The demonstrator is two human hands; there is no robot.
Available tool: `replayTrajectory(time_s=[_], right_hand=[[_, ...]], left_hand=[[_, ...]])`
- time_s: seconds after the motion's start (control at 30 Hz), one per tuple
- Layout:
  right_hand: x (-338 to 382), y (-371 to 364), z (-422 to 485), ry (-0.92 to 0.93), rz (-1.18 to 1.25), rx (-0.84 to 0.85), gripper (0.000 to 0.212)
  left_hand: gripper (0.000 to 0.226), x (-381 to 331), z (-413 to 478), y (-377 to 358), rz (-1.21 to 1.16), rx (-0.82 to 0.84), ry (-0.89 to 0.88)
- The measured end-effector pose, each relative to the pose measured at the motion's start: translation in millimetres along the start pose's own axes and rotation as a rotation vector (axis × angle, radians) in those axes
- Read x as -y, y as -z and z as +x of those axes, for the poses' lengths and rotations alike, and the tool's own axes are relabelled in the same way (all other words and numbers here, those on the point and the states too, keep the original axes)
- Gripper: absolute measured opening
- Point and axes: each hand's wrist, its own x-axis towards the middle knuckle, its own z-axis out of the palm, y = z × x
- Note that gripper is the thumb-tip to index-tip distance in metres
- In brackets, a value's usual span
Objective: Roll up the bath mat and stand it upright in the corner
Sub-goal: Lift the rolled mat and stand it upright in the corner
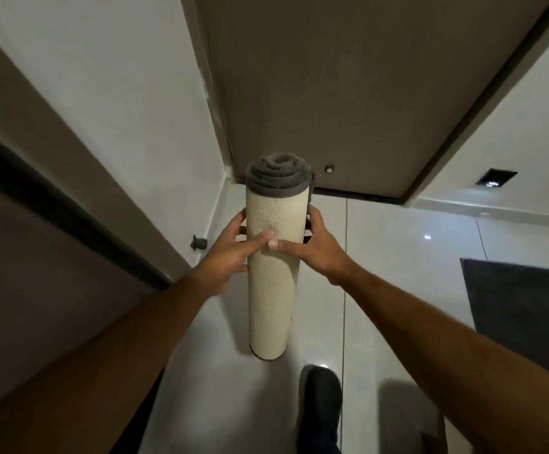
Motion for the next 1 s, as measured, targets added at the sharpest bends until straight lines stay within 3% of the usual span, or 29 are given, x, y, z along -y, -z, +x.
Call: replayTrajectory(time_s=[0.07, 0.2, 0.47, 0.77, 1.0], right_hand=[[7.3, 12.9, 55.8, 0.029, 0.007, 0.018, 0.083], [12.7, 37.4, 166.7, -0.027, 0.073, 0.087, 0.109], [30.3, 34.8, 364.5, -0.114, 0.054, 0.302, 0.097], [-9.2, -1.2, 536.8, -0.273, 0.125, 0.359, 0.075], [-16.0, -24.5, 593.9, -0.257, 0.117, 0.435, 0.047]], left_hand=[[0.084, -14.9, 47.4, 14.6, -0.012, -0.004, -0.004], [0.05, -41.6, 142.2, 56.6, -0.09, 0.103, 0.038], [0.051, -50.3, 303.5, 122.0, -0.279, -0.054, 0.065], [0.068, -21.9, 449.8, 182.2, -0.372, -0.168, 0.138], [0.037, -9.0, 498.9, 196.4, -0.45, -0.266, 0.176]])
